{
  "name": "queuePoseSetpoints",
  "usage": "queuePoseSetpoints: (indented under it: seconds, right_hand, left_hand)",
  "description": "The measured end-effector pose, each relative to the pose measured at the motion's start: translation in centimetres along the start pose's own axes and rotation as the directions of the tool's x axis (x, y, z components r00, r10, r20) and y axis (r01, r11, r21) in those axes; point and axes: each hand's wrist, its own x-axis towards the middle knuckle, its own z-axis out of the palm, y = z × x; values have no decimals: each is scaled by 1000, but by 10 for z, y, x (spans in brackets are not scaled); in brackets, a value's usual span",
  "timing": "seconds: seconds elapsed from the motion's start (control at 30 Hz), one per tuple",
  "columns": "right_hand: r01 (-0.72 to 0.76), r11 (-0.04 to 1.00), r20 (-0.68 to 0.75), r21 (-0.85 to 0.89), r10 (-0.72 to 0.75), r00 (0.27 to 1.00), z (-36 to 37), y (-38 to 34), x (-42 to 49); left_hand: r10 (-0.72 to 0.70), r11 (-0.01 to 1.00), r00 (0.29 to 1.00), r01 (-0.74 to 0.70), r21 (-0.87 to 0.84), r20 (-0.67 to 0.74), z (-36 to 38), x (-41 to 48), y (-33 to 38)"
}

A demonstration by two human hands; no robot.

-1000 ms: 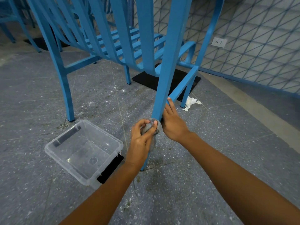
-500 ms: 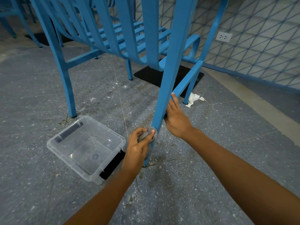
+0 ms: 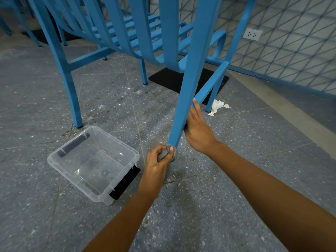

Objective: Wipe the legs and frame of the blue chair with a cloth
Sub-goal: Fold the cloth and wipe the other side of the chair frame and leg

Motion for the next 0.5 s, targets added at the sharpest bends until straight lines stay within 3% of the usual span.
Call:
queuePoseSetpoints:
  seconds: [0.07,0.13,0.33,0.5]
  right_hand:
    - [22,1000,1,14,-22,1000,2,3,1]
    - [10,1000,7,11,-10,1000,0,-1,0]
    - [36,999,-17,9,-36,999,2,1,0]
    - [40,999,-34,9,-40,999,3,2,1]
  left_hand:
    - [-133,930,991,135,-343,29,1,-1,1]
    - [-197,822,980,184,-540,35,5,-2,-3]
    - [-258,703,965,223,-676,50,4,-8,-18]
    - [-233,719,972,180,-671,12,6,-5,-20]
